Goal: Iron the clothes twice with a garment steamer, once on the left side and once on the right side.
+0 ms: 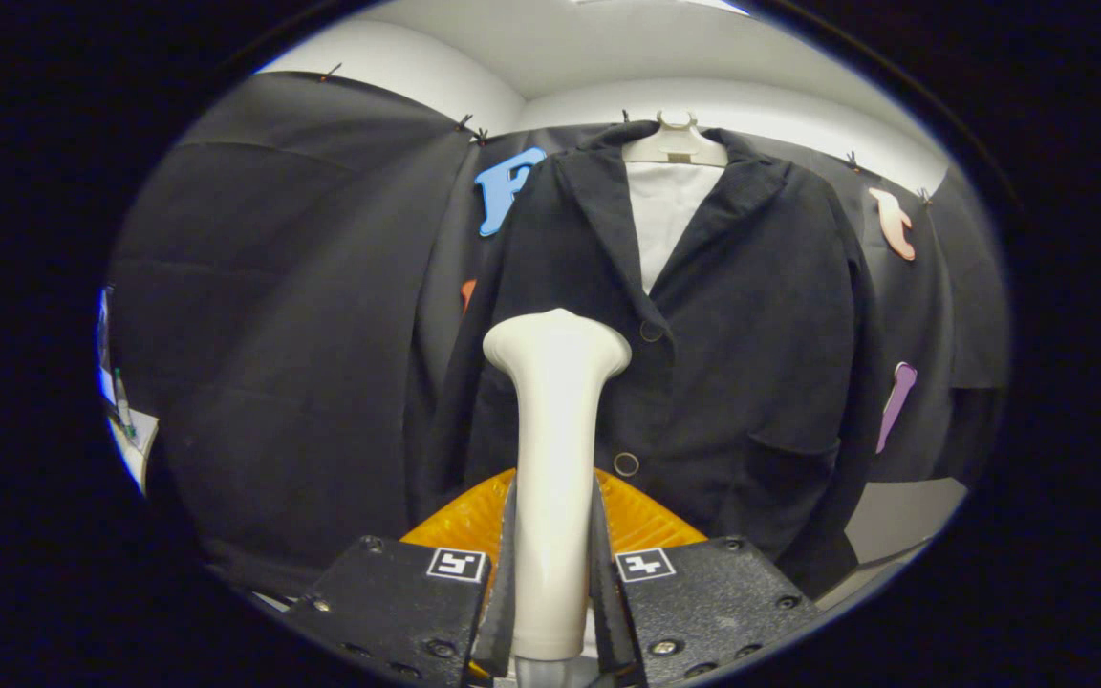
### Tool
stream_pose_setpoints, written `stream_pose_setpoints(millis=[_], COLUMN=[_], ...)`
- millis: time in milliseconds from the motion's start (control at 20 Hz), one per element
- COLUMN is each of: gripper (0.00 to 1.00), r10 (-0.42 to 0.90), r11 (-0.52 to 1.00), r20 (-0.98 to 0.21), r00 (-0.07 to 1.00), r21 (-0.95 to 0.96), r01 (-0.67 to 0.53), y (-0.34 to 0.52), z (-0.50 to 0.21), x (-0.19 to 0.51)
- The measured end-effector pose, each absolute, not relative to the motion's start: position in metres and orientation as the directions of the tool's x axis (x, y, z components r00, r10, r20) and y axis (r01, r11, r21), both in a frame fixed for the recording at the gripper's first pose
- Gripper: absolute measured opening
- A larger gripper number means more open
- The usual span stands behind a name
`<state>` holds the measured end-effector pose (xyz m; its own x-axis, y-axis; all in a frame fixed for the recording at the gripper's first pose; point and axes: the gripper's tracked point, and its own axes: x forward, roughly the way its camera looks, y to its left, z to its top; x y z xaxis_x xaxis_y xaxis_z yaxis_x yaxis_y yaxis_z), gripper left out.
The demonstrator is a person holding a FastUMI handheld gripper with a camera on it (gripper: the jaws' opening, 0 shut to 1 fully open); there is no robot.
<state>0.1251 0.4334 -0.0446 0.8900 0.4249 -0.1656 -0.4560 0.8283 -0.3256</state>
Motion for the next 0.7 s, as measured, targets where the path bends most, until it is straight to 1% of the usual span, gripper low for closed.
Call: stream_pose_setpoints(millis=[700], gripper=[0.36], r10=[0.368], r11=[0.799], r20=[-0.384], r00=[0.847], r21=[-0.335], r01=[-0.500], y=[0.406], z=[-0.084], x=[0.096])
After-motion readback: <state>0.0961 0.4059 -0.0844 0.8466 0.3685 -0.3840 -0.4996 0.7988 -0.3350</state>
